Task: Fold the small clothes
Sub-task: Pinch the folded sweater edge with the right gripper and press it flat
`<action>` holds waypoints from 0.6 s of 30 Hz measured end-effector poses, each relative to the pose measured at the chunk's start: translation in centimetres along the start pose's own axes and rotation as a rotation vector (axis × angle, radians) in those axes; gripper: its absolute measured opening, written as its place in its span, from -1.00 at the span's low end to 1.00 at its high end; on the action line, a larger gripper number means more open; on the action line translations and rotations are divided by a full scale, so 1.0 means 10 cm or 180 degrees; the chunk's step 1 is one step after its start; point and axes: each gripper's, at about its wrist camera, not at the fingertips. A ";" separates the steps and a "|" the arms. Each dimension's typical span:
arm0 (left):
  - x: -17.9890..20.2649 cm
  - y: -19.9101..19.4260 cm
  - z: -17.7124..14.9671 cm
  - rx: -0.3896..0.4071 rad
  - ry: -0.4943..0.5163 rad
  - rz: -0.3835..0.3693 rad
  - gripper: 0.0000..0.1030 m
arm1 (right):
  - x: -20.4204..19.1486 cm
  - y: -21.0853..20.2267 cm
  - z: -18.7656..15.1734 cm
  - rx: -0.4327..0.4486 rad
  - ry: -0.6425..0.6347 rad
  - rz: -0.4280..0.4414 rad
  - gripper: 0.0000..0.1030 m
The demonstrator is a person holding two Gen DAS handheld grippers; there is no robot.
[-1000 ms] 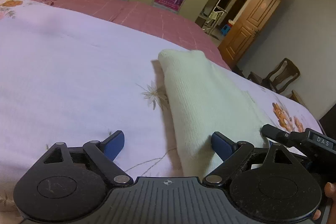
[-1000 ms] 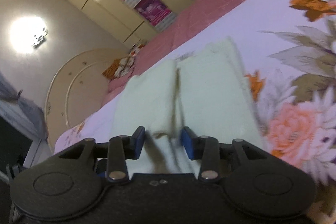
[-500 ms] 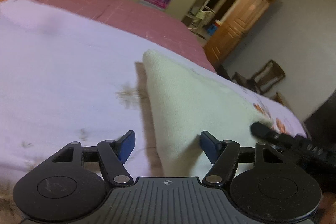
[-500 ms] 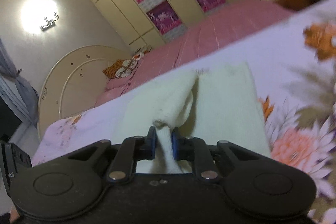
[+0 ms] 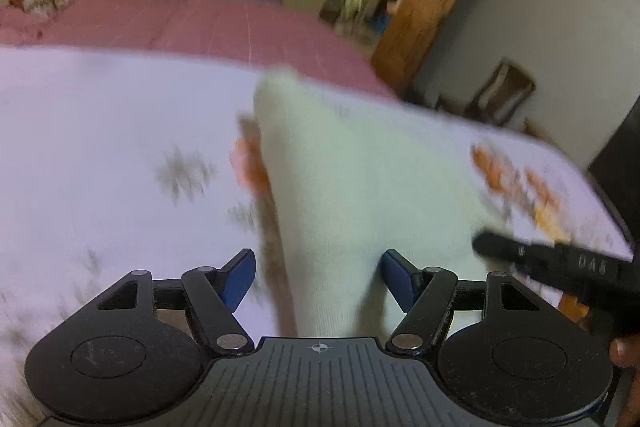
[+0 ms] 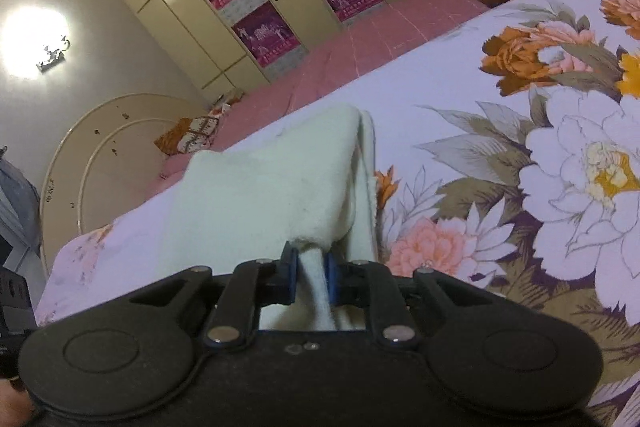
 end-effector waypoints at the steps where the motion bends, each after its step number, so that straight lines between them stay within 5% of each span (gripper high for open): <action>1: -0.05 -0.04 0.06 0.0115 -0.0062 -0.0020 0.34 | 0.01 -0.02 0.02 0.0048 0.0005 -0.0002 -0.53; 5: -0.33 0.00 0.27 0.0253 -0.0498 0.0022 0.34 | 0.20 0.02 0.17 0.0107 0.0168 0.0051 -0.45; 10: -0.50 0.13 0.21 0.0210 -0.0673 -0.0008 0.34 | 0.25 0.28 0.30 -0.0055 0.0095 0.0127 -0.45; 14: -0.47 0.18 0.15 0.0189 -0.0690 -0.0036 0.34 | 0.12 0.28 0.29 -0.0076 -0.0269 -0.0073 -0.85; 18: -0.33 0.21 0.12 0.0132 -0.0582 -0.0008 0.34 | 0.08 0.18 0.34 0.0030 -0.0423 -0.0247 -0.87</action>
Point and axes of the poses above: each gripper's, at about its wrist camera, not at the fingertips, and y roughly the way its jaws point, x to its right, z to its top, and after that the axes turned 13 degrees about -y, right-handed
